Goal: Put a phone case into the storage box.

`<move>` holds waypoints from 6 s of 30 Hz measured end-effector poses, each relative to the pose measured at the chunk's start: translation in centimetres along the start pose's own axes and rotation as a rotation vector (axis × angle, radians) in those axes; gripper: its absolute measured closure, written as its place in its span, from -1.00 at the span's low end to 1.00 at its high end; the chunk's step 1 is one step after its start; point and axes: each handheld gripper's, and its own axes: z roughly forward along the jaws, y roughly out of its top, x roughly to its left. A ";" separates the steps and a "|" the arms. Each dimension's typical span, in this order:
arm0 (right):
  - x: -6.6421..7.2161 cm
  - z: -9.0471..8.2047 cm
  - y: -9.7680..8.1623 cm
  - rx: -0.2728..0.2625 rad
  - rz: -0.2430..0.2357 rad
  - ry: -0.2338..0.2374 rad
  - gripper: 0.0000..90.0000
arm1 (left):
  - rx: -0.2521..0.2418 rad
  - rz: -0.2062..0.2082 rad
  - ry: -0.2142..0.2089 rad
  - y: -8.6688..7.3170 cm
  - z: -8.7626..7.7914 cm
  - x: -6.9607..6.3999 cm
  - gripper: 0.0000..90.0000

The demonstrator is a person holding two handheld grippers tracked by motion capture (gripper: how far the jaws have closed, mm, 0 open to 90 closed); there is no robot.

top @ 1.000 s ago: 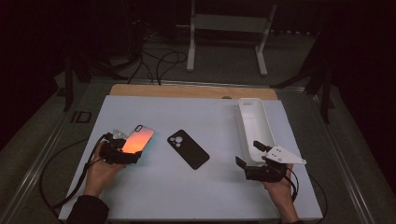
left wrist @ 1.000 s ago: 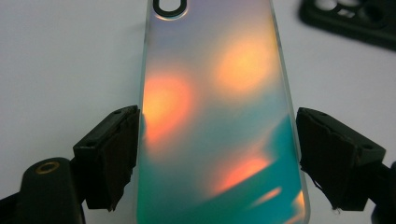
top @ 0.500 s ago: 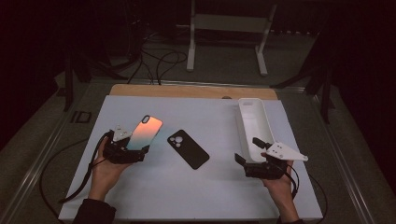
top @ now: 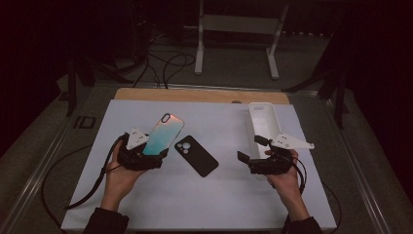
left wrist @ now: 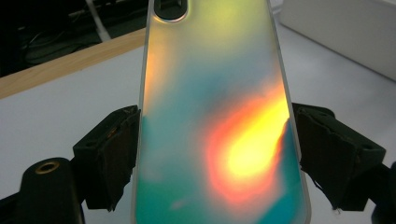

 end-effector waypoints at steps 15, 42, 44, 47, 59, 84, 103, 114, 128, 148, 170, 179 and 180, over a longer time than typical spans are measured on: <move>1.6 3.4 1.8 0.029 -0.021 0.080 -0.82 | -0.078 0.047 -0.038 0.8 -0.2 -1.4 -0.62; 4.5 8.7 3.4 0.082 0.041 0.221 -0.80 | -0.149 0.136 -0.179 1.0 0.5 -5.4 -0.62; 4.7 9.0 3.5 0.087 0.047 0.229 -0.80 | -0.151 0.146 -0.191 1.0 0.5 -5.7 -0.62; 4.9 9.3 3.5 0.095 0.058 0.247 -0.69 | -0.147 0.154 -0.194 1.0 0.6 -5.9 -0.62; 5.3 10.0 3.3 0.135 0.124 0.294 0.01 | -0.146 0.164 -0.201 0.8 0.8 -6.2 -0.62; 6.6 10.3 3.3 0.147 0.184 0.352 0.75 | -0.120 0.165 -0.178 0.6 1.3 -6.4 -0.62; 6.9 9.9 3.5 0.101 0.158 0.359 0.81 | -0.125 0.151 -0.192 0.7 1.1 -6.2 -0.63; 5.9 9.1 3.2 0.099 0.124 0.330 0.82 | -0.113 0.120 -0.211 0.8 0.9 -5.5 -0.65; 5.2 7.3 3.7 0.024 0.104 0.367 0.82 | -0.092 0.074 -0.396 0.1 2.0 -5.2 -0.73; 6.6 7.4 4.0 -0.080 0.075 0.549 0.82 | -0.116 0.065 -0.663 -0.3 2.4 -5.2 -0.10; 7.4 7.5 3.9 0.020 -0.112 0.422 0.12 | -0.048 0.129 -0.633 -0.7 2.9 -5.6 0.79; 7.7 8.0 3.4 0.071 -0.124 0.334 -0.58 | -0.040 0.123 -0.562 -0.6 2.8 -5.3 0.80; 7.7 8.0 3.4 0.074 -0.115 0.318 -0.65 | -0.041 0.122 -0.547 -0.6 2.7 -5.2 0.80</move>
